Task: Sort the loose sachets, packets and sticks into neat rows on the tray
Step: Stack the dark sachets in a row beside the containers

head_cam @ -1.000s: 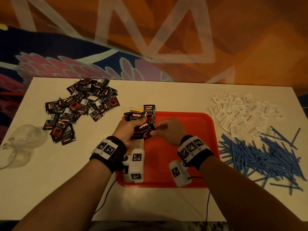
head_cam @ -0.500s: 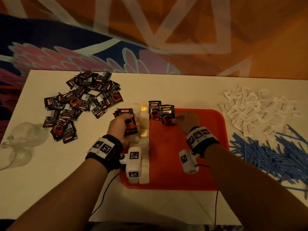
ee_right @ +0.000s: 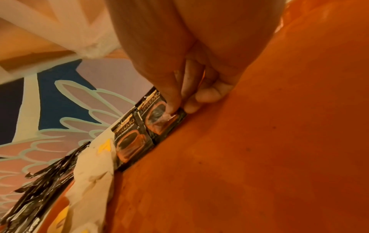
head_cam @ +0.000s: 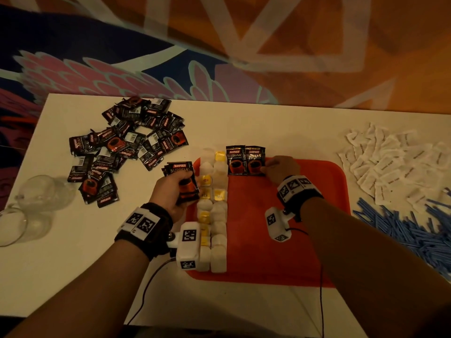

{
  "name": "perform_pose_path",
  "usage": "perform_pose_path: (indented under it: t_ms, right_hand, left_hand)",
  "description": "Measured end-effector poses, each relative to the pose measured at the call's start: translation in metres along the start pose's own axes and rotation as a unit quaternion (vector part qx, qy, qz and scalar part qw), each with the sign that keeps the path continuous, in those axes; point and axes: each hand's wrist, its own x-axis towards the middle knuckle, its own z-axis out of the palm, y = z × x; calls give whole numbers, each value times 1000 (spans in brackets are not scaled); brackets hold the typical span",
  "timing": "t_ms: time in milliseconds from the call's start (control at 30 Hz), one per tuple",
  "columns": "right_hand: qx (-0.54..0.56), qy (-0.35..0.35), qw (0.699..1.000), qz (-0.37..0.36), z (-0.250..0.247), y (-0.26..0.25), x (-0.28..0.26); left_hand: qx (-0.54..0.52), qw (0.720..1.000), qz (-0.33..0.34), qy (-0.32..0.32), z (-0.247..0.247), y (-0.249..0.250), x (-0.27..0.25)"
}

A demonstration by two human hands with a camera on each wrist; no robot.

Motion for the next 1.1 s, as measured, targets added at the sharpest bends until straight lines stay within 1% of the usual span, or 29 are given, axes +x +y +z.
perform_pose_path:
  t_ms: [233,500,600,700,767,833,900,933,967,1033,1100]
  right_hand:
    - [12,6,1000,11,3,0,3]
    - [47,5,999,12,-2,5,-5]
    - [60,6,998,-6,-6,6,-13]
    - [80,9,996,-50,-5,4,-29]
    - [93,-15,991,-98,-2,-2,-46]
    - [106,-91,978,-153,4,-8,-66]
    - [149,-171,961,-157,10,-13,-83]
    - [170,-187,956,-151,13,-15,-90]
    - [186,-186,953,-148,15,-16,-96]
    - [203,-159,954,-153,16,-15,-104]
    - [196,-134,958,-162,15,-11,-108]
  left_hand:
    - [15,1000,6,13,-1,0,1]
    - [63,996,60,-7,9,-3,-12]
    - [73,995,70,-4,15,-4,-16]
    - [74,994,79,-2,24,-4,-20]
    - [74,994,80,-3,30,-4,-25]
    - [79,994,78,-8,36,-5,-29]
    - [79,994,74,-22,43,-8,-35]
    - [78,994,72,-30,47,-9,-38]
    - [79,994,71,-36,50,-9,-43]
    - [76,993,73,-51,55,-9,-51]
    - [59,993,81,-62,57,-6,-56]
